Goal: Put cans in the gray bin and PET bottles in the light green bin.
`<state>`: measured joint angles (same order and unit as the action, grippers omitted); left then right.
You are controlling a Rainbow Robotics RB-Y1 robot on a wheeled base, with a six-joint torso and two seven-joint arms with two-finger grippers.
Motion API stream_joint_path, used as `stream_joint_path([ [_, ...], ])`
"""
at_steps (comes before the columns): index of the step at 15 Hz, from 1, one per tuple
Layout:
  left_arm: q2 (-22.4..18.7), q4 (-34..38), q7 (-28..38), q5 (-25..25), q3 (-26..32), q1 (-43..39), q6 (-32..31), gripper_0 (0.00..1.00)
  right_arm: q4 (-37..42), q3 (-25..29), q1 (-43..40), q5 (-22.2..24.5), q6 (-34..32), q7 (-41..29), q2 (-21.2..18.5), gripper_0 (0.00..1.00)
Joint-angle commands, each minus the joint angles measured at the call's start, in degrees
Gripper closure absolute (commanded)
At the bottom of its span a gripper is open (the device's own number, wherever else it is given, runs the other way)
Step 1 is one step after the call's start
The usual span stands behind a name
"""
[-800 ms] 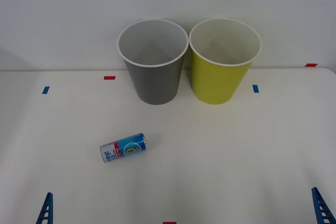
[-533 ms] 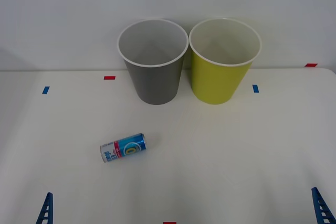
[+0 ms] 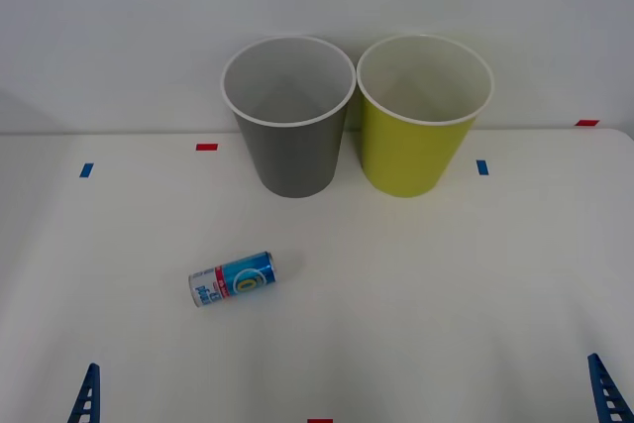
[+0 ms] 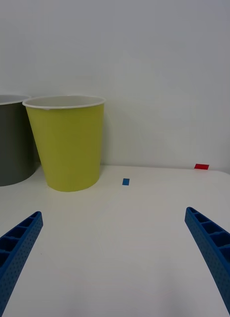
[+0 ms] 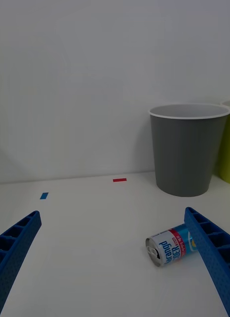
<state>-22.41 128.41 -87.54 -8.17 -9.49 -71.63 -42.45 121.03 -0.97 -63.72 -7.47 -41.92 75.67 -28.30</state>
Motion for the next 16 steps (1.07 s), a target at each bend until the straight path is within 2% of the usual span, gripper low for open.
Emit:
stream_joint_path([
  [1, 0.0, 0.0, 0.0, 0.0, 0.0, 0.0, 0.0, 0.0, 0.0, 0.0, 0.0, 0.0, 0.0, 0.0, 0.0, 0.0],
  [16, 0.0, 0.0, 0.0, 0.0, 0.0, 0.0, 0.0, 0.0, 0.0, 0.0, 0.0, 0.0, 0.0, 0.0, 0.0, 0.0],
])
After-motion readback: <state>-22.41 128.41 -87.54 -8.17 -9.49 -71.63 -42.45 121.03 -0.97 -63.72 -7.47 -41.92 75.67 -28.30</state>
